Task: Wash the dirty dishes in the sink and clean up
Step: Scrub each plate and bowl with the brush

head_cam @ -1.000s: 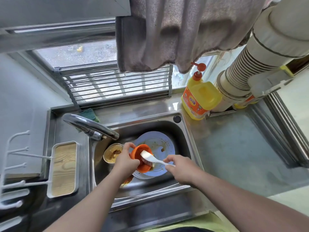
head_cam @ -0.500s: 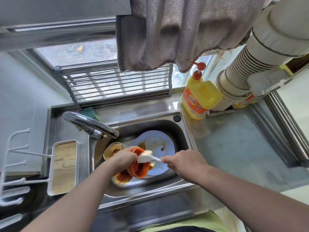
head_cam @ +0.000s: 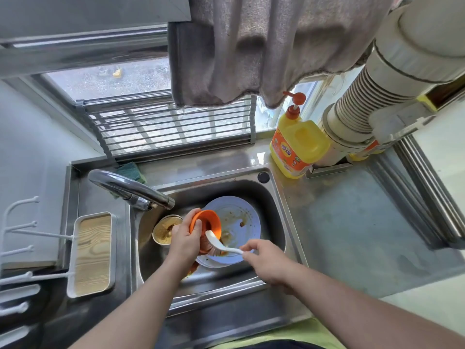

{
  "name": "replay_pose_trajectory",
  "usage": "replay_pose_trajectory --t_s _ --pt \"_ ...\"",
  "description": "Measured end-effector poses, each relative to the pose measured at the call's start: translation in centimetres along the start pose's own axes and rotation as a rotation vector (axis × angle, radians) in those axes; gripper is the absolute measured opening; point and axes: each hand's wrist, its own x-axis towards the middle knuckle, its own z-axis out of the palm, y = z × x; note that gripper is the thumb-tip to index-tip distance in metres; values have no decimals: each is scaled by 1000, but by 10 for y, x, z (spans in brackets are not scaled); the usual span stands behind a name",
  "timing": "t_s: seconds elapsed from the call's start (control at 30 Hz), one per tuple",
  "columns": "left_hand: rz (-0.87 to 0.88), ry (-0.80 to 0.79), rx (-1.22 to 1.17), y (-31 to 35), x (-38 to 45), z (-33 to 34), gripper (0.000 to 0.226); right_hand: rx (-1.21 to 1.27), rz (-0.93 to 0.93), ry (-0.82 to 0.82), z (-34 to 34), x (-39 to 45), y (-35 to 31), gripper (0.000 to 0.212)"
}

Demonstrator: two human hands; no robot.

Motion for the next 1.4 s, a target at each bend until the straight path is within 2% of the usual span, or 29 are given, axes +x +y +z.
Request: replay_pose_trajectory --t_s 0.07,0.13,0.23,0.3,0.37,0.43,0.53,0.6,0.77,0.87,0.93,1.0,1.07,1.13,1.2,1.27,1.4 --pt "-57 45 -68 3 -12 11 31 224 116 -67 9 -2 -1 14" --pt "-72 75 -117 -1 -17 19 30 180 113 -54 6 0 1 13" --pt "-69 105 -143 -7 -24 24 24 -273 -52 132 -16 1 -5 20" --pt "-117 45 -208 -13 -24 29 22 -621 -190 253 -23 1 -11 25" --pt "-179 13 -284 -11 -23 30 19 -783 -270 279 -17 -5 -16 26" --pt "-188 34 -358 0 -17 25 18 -692 -248 222 -6 -11 -12 26" --pt "-220 60 -433 11 -6 20 19 -308 -172 82 7 -14 -14 26" --pt "-290 49 -530 13 -8 22 20 -210 -175 54 11 -10 -18 24" --pt "-494 -14 -764 12 -16 32 43 -348 -173 166 -9 3 -16 24" --pt "-460 32 -757 14 -9 26 37 -380 -120 162 -14 2 -6 23" --pt "-463 67 -779 13 -3 24 33 -310 -130 97 -4 -3 -8 23" --pt "-502 64 -812 14 -4 28 38 -202 -144 40 10 -3 -18 21" --pt "-543 58 -850 13 -10 37 48 -209 -151 84 15 4 -26 21" --pt "-544 62 -843 9 -13 41 47 -397 -169 186 7 9 -27 23" --pt "-516 96 -783 8 -9 37 39 -592 -190 236 -3 8 -22 24" --pt "-487 134 -721 7 -1 28 29 -673 -220 214 -2 1 -21 25" --pt "-497 325 -748 -8 21 6 35 -536 -287 171 11 -6 -23 28"
